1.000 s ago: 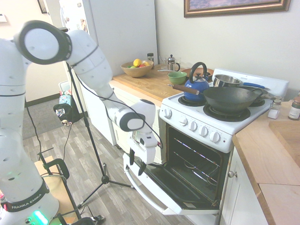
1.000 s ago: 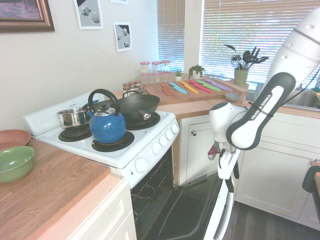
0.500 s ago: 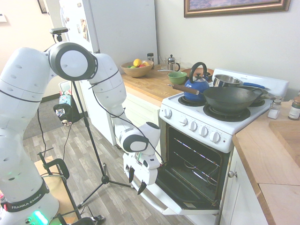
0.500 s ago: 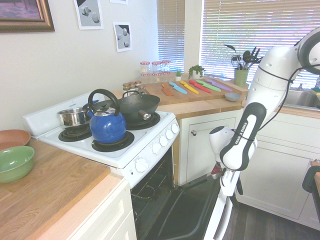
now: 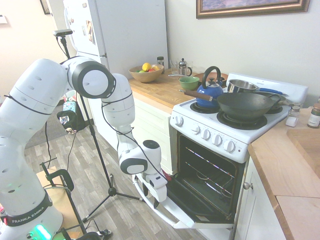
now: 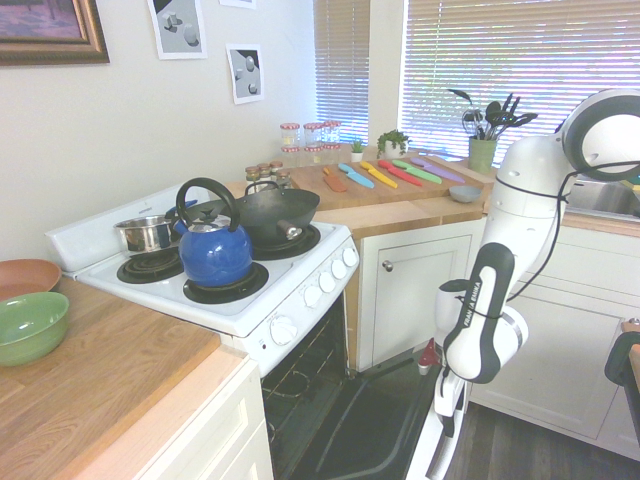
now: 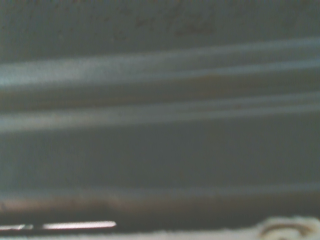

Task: Close the oven

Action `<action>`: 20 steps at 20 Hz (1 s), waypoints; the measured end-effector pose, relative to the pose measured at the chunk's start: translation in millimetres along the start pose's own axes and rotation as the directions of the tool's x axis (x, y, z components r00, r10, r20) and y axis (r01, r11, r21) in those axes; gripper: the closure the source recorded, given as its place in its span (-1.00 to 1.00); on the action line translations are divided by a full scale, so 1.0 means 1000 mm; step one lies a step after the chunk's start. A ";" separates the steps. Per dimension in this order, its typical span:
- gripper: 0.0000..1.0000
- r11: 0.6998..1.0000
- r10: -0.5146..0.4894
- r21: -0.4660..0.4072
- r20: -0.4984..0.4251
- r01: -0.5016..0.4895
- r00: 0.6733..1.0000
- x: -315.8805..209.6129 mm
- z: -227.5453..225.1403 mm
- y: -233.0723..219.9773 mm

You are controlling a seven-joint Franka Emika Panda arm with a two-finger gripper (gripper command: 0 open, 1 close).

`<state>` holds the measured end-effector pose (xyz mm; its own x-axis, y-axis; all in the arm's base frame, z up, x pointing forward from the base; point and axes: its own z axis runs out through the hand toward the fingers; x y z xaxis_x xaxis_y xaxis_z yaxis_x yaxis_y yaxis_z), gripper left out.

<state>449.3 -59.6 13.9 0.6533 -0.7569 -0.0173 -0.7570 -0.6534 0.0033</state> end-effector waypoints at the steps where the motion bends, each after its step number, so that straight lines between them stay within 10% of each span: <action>1: -1.00 1.000 -0.009 0.015 -0.036 0.010 0.999 -0.001 -0.006 -0.003; 6: -1.00 0.991 -0.040 0.120 -0.208 0.066 0.977 -0.012 -0.056 -0.040; 20: -1.00 0.973 -0.025 0.211 -0.321 0.097 0.947 -0.022 -0.167 -0.201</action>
<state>589.7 86.5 180.6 0.6419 -0.7038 0.3042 -0.6756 -0.7068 -0.2098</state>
